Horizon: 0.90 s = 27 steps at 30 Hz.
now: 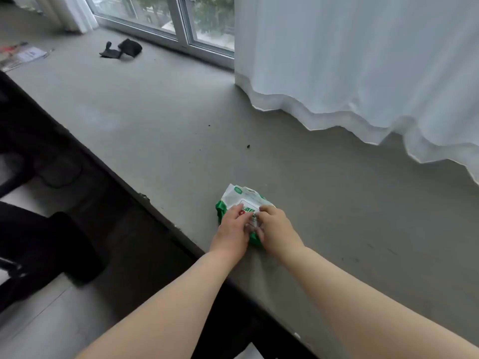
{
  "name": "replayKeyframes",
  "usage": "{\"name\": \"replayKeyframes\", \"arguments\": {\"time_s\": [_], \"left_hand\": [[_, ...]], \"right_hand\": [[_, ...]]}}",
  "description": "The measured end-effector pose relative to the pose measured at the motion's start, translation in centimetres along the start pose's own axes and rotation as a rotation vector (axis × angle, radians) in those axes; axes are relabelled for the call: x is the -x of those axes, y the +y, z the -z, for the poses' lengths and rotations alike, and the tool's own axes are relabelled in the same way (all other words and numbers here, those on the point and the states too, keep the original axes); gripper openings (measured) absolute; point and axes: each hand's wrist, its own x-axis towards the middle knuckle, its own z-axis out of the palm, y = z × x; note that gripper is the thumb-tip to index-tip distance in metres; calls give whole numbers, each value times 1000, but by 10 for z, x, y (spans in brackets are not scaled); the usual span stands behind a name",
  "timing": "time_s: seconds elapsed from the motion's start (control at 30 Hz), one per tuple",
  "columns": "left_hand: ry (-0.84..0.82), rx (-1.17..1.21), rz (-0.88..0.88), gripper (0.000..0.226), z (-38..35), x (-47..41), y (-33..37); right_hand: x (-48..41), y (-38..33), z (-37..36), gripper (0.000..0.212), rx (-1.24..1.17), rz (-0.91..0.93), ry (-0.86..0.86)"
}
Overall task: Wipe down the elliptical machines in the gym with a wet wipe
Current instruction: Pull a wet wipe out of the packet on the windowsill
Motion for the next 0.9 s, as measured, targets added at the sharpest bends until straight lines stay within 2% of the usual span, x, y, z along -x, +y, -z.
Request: {"name": "replayKeyframes", "arguments": {"time_s": [0.13,0.43,0.53,0.7,0.8,0.9], "left_hand": [[51,27,55,47,3,1,6],[122,180,230,60,8,5,12],[147,222,243,58,8,5,10],[120,210,231,49,9,3,3],[109,195,214,46,10,2,-1],[92,207,199,46,9,3,-2]], "right_hand": [[-6,-1,-4,36,105,33,75],[-17,-3,12,28,392,189,59],[-21,4,11,50,452,180,-11],[-17,-7,5,45,412,206,-14],[-19,-11,-1,49,391,180,57],[-19,-17,-3,42,410,187,99]]}}
